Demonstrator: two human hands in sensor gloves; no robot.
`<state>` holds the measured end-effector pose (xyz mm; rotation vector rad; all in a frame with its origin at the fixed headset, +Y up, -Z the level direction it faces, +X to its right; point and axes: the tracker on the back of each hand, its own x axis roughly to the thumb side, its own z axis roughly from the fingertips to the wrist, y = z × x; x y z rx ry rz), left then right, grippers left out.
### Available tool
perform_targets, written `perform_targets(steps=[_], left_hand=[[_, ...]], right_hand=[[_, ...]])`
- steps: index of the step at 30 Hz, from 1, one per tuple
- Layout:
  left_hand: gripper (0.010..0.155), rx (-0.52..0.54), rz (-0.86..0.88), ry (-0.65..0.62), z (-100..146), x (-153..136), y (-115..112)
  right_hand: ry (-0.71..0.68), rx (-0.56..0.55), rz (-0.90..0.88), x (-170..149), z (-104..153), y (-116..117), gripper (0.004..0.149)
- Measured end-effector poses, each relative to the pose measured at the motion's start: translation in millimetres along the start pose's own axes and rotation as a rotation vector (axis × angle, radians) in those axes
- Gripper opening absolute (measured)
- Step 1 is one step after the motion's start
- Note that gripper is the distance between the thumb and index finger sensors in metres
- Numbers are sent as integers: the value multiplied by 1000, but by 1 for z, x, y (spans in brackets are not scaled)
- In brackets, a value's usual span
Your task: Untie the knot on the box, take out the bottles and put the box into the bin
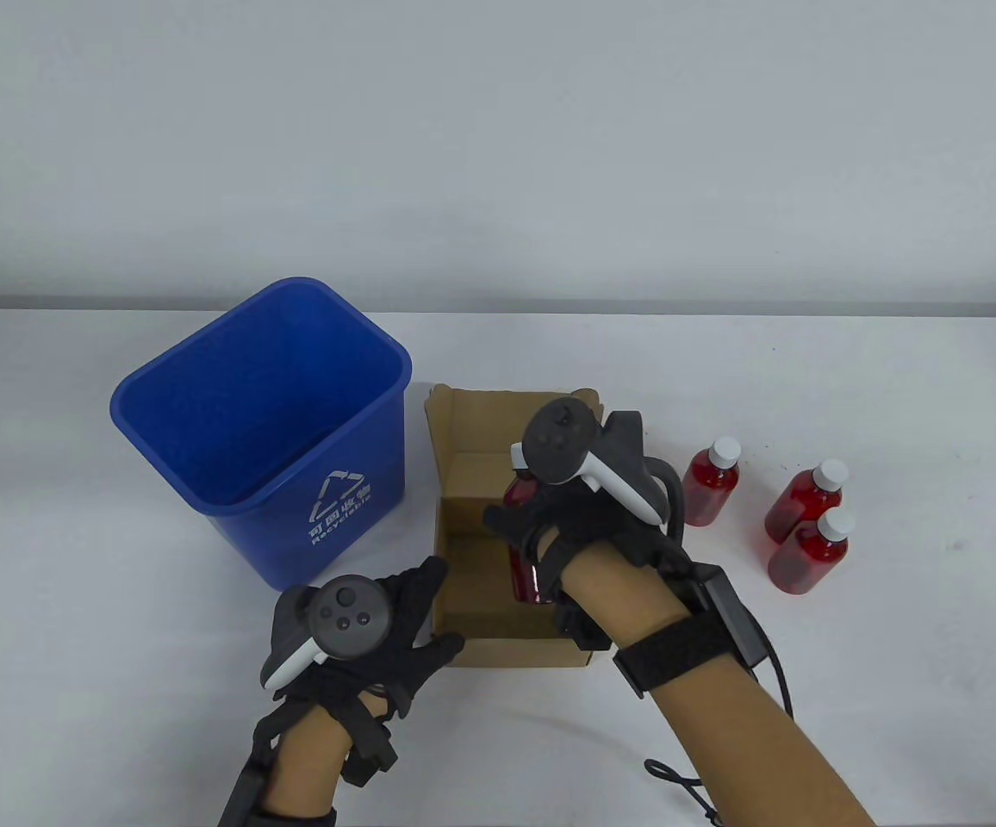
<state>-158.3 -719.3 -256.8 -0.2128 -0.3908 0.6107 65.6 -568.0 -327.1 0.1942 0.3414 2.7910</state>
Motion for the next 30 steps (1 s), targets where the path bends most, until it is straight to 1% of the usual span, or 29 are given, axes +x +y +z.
perform_targets(steps=[3,6,10,13,17,21,26,30], left_hand=[[86,-1,0,0,0,0,0],[86,-1,-1,0,0,0,0],[86,0,-2,0,0,1,0],[86,0,-5,1,0,1,0],[86,0,-3,2,0,1,-1],[86,0,0,3,0,1,-1],[86,2,5,6,1,0,-1],[86,1,3,7,1,0,-1]], right_hand=[[-74,-71,-42,-14,19,-2,85],[-117,-147,-67,-31,34,-4,85],[-124,-287,-61,-67,51,-7,85],[-116,-384,-106,-101,56,-2,85],[-70,-462,-114,-144,53,18,84],[-11,-527,-170,-182,41,45,84],[55,-556,-200,-212,23,72,84],[84,-568,-246,-227,14,83,84]])
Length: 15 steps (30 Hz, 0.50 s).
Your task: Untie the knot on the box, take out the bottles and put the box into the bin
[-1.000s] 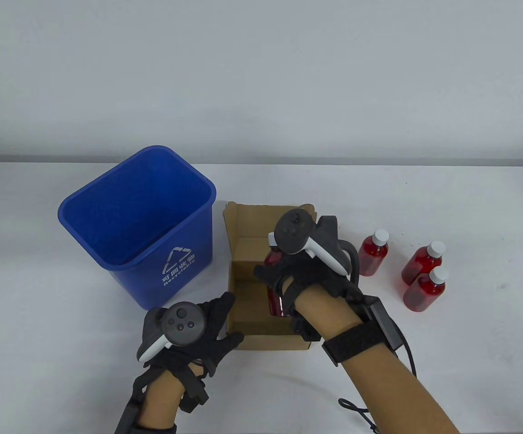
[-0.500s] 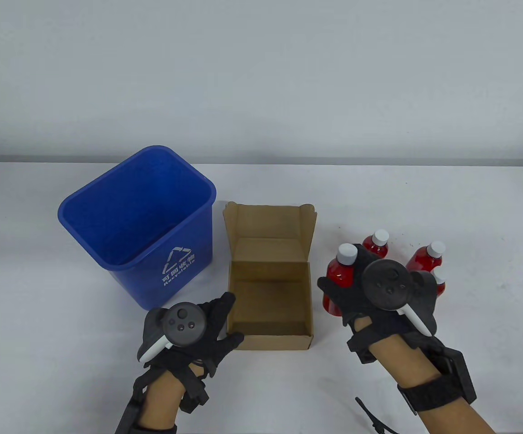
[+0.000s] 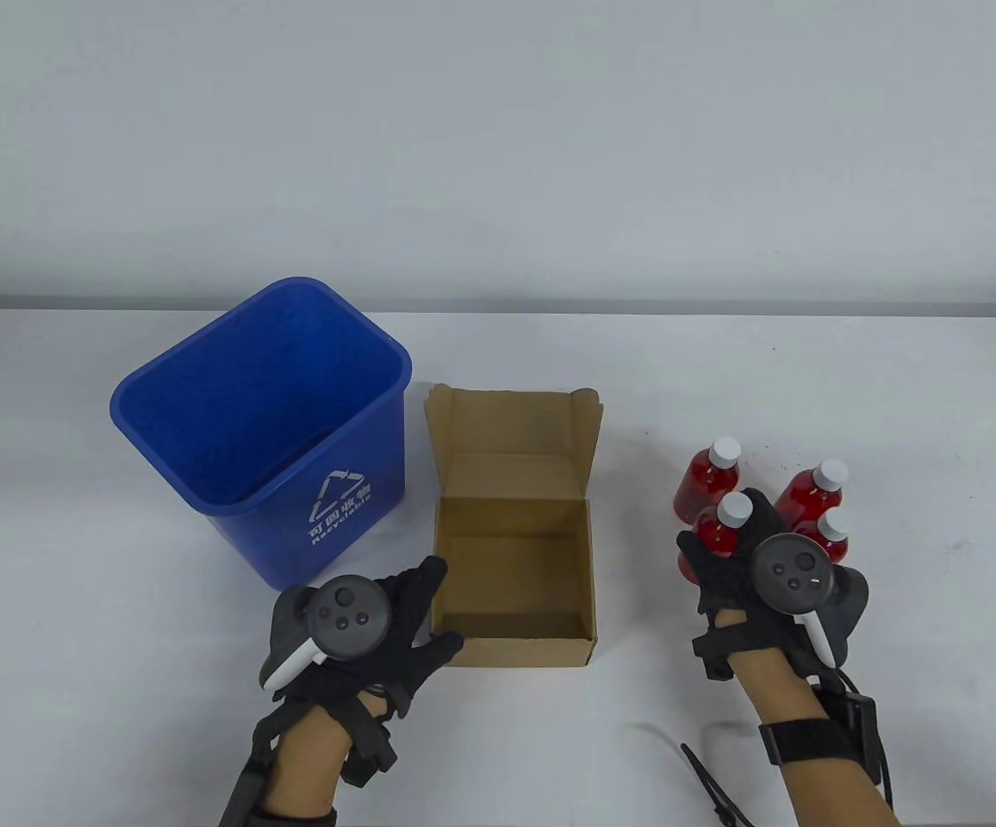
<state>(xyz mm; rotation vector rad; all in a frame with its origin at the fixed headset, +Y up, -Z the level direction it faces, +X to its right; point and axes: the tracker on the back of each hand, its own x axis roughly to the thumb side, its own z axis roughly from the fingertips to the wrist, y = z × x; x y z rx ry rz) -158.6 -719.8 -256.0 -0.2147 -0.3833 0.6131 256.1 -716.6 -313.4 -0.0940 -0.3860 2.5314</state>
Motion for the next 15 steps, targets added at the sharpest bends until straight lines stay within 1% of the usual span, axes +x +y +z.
perform_targets(steps=[6,8,15], left_hand=[[86,1,-2,-1,0,0,0],[86,3,-4,0,0,0,0],[85,11,6,3,0,-2,-1]], right_hand=[[17,3,-43,-20,-4,19,84],[1,-14,-34,-20,-5,20,85],[-37,-1,-15,-19,-5,25,86]])
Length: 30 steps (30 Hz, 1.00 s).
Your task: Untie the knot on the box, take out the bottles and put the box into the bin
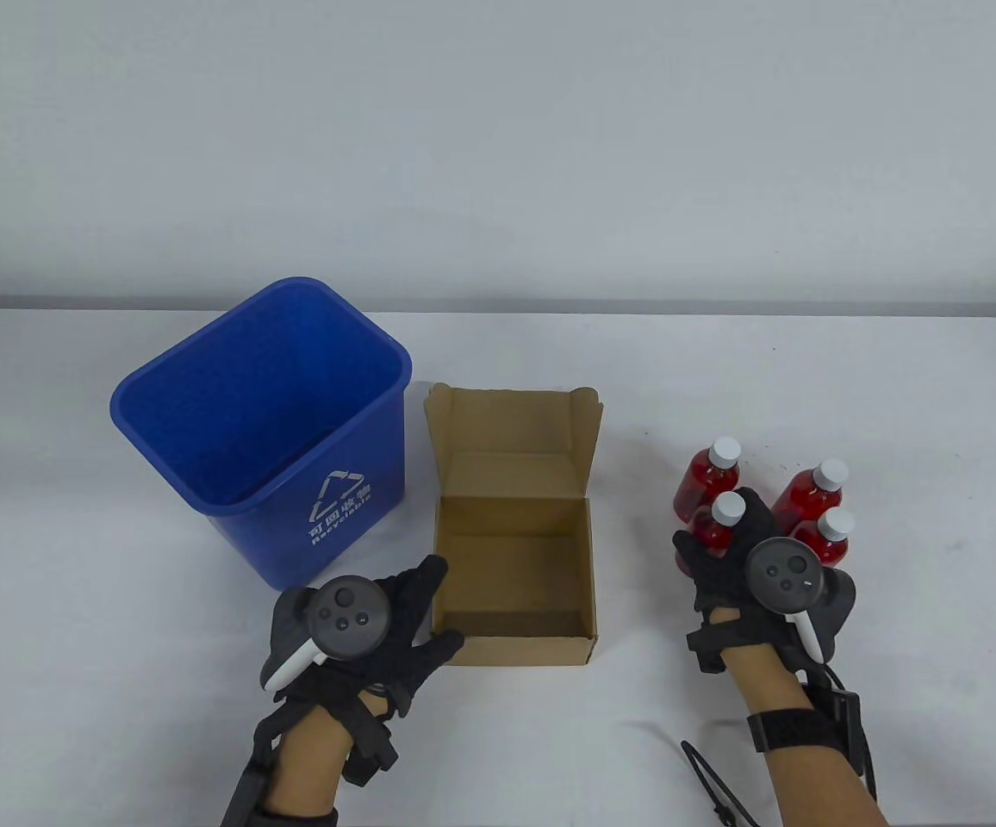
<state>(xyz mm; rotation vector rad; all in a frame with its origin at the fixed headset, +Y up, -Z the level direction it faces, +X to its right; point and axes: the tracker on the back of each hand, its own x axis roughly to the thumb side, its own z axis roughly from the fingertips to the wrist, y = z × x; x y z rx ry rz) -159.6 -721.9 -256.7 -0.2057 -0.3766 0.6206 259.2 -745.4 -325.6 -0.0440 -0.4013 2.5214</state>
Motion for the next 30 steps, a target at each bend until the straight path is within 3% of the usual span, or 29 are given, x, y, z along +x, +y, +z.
perform_targets(steps=[5,9,12,17,19,22,30], left_hand=[[84,5,-4,0,0,0,0],[83,11,-4,2,0,0,0],[83,13,-7,2,0,0,0],[83,17,-9,2,0,0,0],[83,19,-9,1,0,0,0],[83,21,-4,1,0,-1,0],[83,21,-8,-1,0,-1,0]], right_hand=[[-1,-18,-42,2,1,-12,90],[-43,-92,-92,12,8,-39,89],[-127,-171,-83,25,20,-60,84],[-402,-266,2,68,46,-80,72],[-518,-254,-24,89,57,-79,69],[-567,-189,-41,109,68,-68,68],[-485,106,-41,114,65,-18,77]])
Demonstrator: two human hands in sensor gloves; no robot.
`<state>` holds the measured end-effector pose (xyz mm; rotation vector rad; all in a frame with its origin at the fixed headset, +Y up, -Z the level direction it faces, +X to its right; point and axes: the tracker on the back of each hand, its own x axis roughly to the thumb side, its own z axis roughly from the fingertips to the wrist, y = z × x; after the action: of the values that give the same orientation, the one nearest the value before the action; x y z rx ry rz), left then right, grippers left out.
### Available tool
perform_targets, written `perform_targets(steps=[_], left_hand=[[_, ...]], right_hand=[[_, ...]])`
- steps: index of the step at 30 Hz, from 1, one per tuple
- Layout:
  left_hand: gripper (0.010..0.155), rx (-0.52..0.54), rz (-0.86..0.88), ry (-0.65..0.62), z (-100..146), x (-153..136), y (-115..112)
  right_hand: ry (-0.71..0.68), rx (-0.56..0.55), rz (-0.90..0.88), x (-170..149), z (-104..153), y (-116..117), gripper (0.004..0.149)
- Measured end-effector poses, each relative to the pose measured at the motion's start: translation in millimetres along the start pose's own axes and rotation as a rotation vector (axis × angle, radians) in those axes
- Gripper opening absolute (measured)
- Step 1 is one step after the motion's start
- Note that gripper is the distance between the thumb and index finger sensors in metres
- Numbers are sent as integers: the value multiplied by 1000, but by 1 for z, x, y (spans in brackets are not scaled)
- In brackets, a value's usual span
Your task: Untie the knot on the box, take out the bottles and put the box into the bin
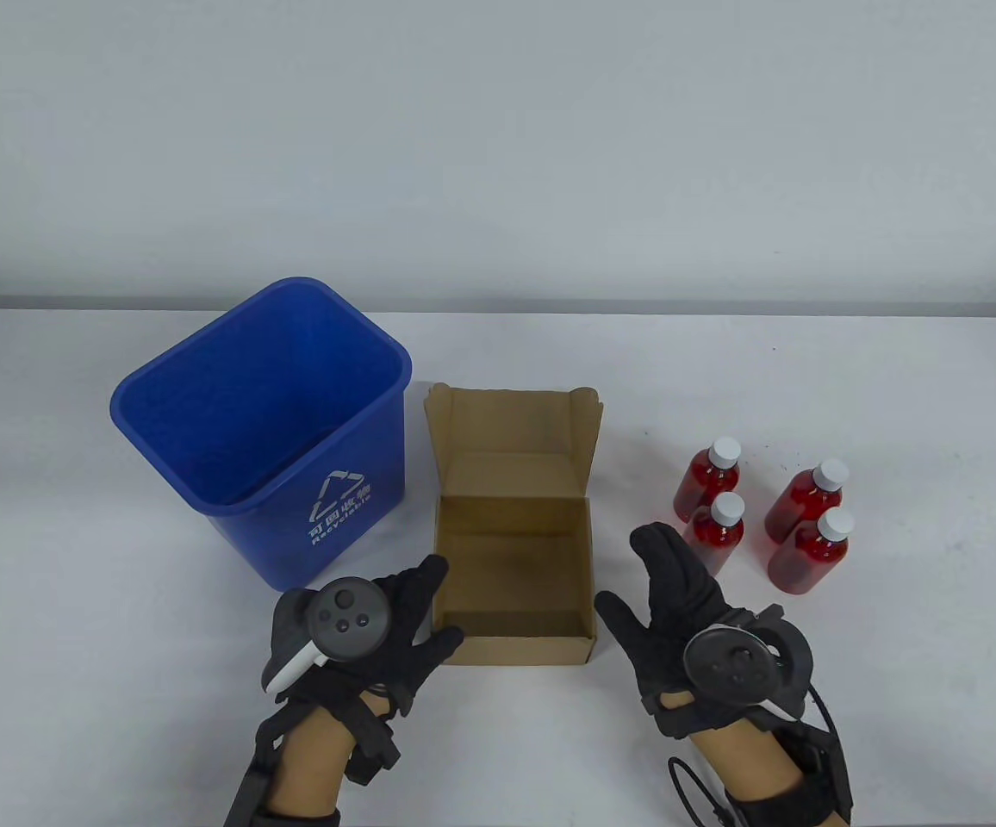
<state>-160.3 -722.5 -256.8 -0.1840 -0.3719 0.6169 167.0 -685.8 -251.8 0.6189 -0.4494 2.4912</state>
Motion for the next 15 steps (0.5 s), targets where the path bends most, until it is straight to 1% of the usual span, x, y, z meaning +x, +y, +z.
perform_targets(steps=[1,3,7,11,15], left_hand=[[83,0,0,0,0,0,0],[83,3,-4,-2,0,0,0],[84,19,-19,-14,1,1,0],[86,28,-22,-21,1,1,0],[87,29,-7,-21,1,1,0]], right_hand=[[6,20,-2,-1,-1,4,77],[35,97,13,-2,-2,14,79],[41,192,7,0,-2,29,81],[59,230,-13,1,-2,37,82],[99,243,-57,-2,-3,43,82]])
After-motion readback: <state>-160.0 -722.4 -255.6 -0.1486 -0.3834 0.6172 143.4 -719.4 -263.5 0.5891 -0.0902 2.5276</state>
